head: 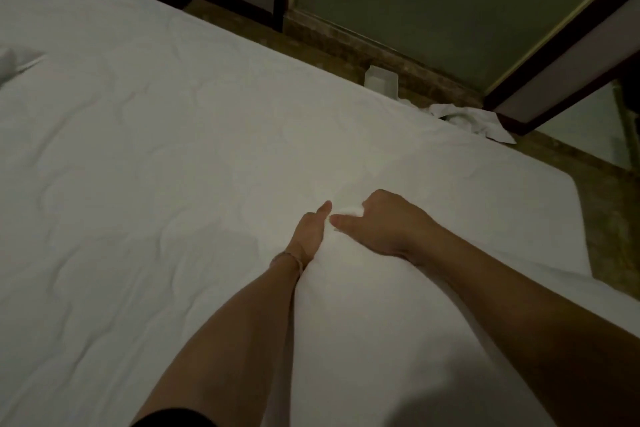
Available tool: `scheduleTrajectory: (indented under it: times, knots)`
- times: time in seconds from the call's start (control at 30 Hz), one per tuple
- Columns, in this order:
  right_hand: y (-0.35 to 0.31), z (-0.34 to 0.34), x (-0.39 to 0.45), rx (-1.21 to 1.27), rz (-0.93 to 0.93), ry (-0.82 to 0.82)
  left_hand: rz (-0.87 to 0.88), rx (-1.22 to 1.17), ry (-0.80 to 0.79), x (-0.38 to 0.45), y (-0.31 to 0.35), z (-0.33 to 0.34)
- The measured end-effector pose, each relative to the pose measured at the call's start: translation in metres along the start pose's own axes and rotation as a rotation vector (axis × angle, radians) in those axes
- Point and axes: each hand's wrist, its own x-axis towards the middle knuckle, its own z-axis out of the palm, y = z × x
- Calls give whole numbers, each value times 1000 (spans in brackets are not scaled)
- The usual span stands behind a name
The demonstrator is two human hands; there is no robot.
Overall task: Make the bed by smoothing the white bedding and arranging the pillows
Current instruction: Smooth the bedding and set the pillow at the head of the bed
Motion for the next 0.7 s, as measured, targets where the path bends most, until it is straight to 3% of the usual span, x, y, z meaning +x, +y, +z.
scheduleTrajectory:
  times: [0.17,0.33,0.47,0.6,0.7]
  knots:
    - [18,-1,2,100,-9,-1,29,122,67,-9,6,5]
    - [26,3,4,65,-12,53,63,92,156,-10,2,5]
    - [13,-6,-3,-120,-28,146,77,128,102,-18,4,-1]
    - [-24,6,-16,-413,13,148,62,-5,135,-22,7,-6]
    - [-22,14,-14,-458,10,184,70,37,125,-17,0,-8]
